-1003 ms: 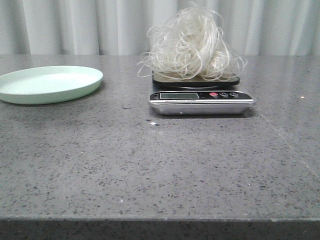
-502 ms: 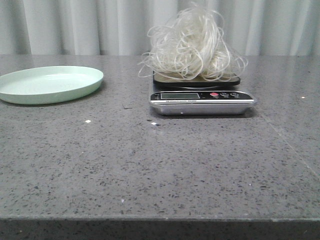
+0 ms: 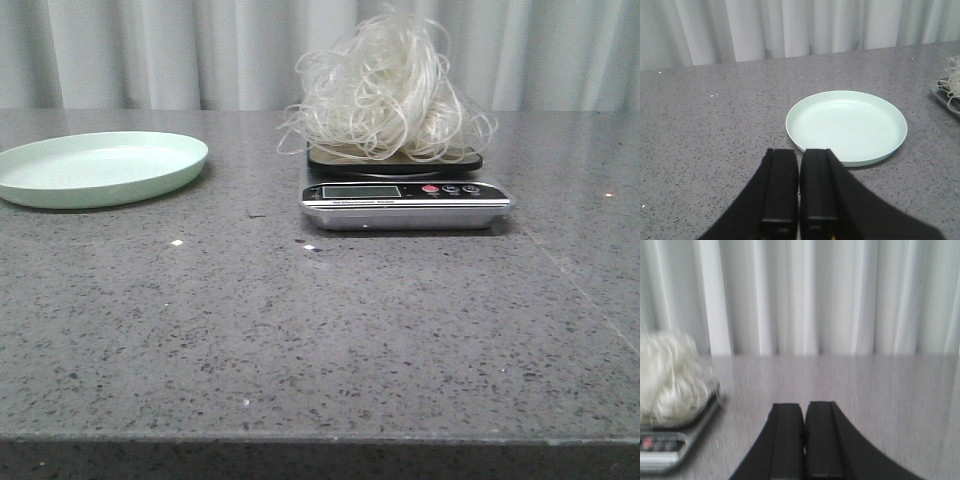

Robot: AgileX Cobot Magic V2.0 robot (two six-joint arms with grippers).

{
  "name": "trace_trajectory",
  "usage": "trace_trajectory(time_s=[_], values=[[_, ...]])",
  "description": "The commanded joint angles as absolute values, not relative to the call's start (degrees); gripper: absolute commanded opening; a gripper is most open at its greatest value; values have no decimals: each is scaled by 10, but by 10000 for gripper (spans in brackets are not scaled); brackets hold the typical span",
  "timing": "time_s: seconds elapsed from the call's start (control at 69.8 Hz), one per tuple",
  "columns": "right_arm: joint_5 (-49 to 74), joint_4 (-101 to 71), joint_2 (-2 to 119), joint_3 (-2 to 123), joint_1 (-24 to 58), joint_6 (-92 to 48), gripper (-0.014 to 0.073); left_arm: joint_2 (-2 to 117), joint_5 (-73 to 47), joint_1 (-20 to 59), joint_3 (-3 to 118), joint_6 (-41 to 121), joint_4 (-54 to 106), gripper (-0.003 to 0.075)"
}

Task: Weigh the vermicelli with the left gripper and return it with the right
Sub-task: 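Withdraw the left gripper from the scale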

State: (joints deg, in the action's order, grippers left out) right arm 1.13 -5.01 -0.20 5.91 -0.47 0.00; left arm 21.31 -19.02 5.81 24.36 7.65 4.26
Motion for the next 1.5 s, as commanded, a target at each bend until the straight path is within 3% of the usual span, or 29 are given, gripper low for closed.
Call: trace_trajectory(time_s=[0.0, 0.215, 0.373, 0.616, 0.931, 1.49], values=[[-30, -50, 42, 138, -7, -3, 153, 215, -144, 57, 259, 77, 45, 136], [-15, -58, 181, 277, 0, -3, 151, 215, -143, 57, 259, 77, 45, 136], [53, -59, 300, 410, 49, -3, 160, 215, -139, 57, 259, 77, 45, 136], [178, -59, 492, 605, 187, -4, 377, 215, -135, 57, 259, 77, 45, 136], [185, -65, 679, 718, 238, -5, 608, 215, -135, 57, 259, 77, 45, 136], [196, -115, 865, 733, 238, -5, 617, 215, -135, 57, 259, 77, 45, 136]])
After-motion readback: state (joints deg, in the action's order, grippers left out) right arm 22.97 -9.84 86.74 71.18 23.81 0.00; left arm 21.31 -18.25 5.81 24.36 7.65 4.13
